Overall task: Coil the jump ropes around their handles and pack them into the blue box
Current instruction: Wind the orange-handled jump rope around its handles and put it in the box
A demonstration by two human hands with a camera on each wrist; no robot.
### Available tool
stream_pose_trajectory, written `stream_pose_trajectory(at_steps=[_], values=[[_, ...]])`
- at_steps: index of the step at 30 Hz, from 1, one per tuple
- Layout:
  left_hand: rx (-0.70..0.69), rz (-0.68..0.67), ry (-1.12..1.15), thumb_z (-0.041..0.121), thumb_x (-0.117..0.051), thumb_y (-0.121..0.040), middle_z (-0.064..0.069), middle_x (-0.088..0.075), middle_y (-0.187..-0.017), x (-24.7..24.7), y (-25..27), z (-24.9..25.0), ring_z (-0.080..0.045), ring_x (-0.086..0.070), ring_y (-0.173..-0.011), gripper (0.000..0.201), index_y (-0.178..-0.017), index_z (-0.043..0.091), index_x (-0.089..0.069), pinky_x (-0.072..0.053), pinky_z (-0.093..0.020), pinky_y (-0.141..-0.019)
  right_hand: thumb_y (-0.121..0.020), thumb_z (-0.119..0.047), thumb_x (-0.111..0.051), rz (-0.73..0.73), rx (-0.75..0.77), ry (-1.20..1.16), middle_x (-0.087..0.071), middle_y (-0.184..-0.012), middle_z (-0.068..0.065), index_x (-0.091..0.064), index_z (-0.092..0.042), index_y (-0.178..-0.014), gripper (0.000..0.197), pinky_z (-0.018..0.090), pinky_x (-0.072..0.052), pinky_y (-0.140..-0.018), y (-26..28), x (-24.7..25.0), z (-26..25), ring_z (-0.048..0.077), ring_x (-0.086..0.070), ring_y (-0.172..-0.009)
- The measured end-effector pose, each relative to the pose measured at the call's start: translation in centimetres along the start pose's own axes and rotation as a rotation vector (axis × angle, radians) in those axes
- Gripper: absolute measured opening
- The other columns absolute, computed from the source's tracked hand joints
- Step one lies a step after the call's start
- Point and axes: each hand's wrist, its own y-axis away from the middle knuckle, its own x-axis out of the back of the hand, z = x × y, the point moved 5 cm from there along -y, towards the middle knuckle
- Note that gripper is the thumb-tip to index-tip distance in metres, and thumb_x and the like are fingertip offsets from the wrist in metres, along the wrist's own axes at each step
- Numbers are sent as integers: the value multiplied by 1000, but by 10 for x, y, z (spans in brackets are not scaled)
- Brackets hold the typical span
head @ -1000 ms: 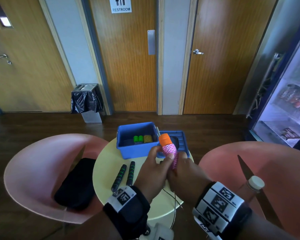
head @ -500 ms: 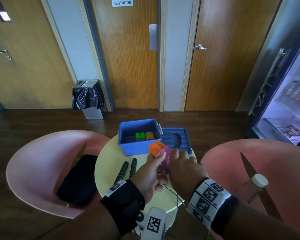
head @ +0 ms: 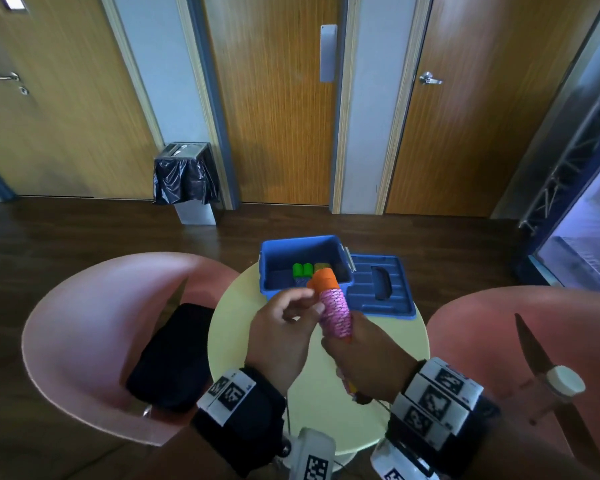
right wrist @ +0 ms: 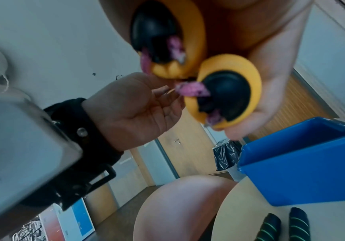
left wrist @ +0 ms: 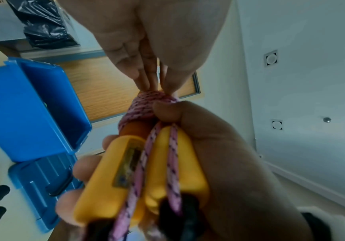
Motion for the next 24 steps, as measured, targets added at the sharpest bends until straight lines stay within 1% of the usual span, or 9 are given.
stream_pose_trajectory(at_steps=[2,5,8,13,15,17,19,22,24], values=[[40,21,83,17,-79,-80,8,-74,-90,10,-15,-6,-7,-69,-84,26,-99,30,-69,-55,-28,-79,-92,-23,-50,9,8,-21,-57,-66,15,-48,-9,-91,15,34,-46,-48,-15,-8,-12,21,-53,-44],[135,62,229,12,-80,-79,1,-72,-96,26,-41,-16,-13,-71,-88,39,-109,27,-60,-55,-31,-79,-91,-27,-53,28,-15,-33,-57,-69,11,-47,-13,-93,15,32,-45,-46,-42,-22,-29,19,-52,-45],[219,24,406,1,-79,-77,-6,-74,-94,40,-73,-26,-19,-72,-91,49,-115,23,-56,-55,-32,-82,-91,-22,-53,29,-28,-75,-54,-67,12,-45,-11,-91,13,31,-44,-43,-67,-35,-49,19,-50,-40],[154,-75,386,-8,-76,-75,-2,-76,-89,63,-121,-30,-14,-72,-85,56,-121,17,-56,-56,-28,-78,-89,-21,-54,89,-70,-102,-52,-66,7,-45,-10,-95,16,29,-42,-43,-102,-52,-68,15,-48,-39],[124,-128,378,-11,-74,-76,-4,-76,-90,67,-134,-28,-9,-72,-83,56,-121,19,-56,-55,-19,-70,-87,-22,-55,127,-81,-92,-56,-74,8,-46,-10,-100,20,32,-46,-50,-112,-57,-71,18,-54,-50],[97,-172,370,-15,-72,-77,-7,-75,-92,68,-144,-27,-5,-71,-80,60,-122,21,-55,-53,-14,-64,-90,-26,-54,160,-86,-6,-63,-92,6,-47,-15,-110,25,33,-54,-68,-118,-59,-72,22,-63,-75],[64,-205,338,-15,-71,-77,-7,-74,-92,69,-151,-28,-5,-71,-79,63,-125,21,-53,-53,-14,-63,-93,-29,-53,198,-94,76,-64,-103,2,-44,-22,-117,27,31,-55,-80,-121,-60,-72,22,-65,-92],[22,-246,256,-12,-69,-79,-2,-72,-91,64,-159,-33,-7,-70,-79,68,-132,24,-48,-55,-21,-67,-94,-33,-52,249,-123,161,-63,-107,1,-42,-19,-124,34,31,-53,-83,-122,-61,-75,21,-63,-95],[-21,-290,189,-10,-68,-80,0,-71,-90,59,-162,-34,-9,-69,-80,71,-133,31,-43,-59,-33,-75,-96,-35,-51,279,-131,224,-62,-109,2,-41,-16,-128,39,31,-52,-85,-122,-61,-77,22,-62,-97]])
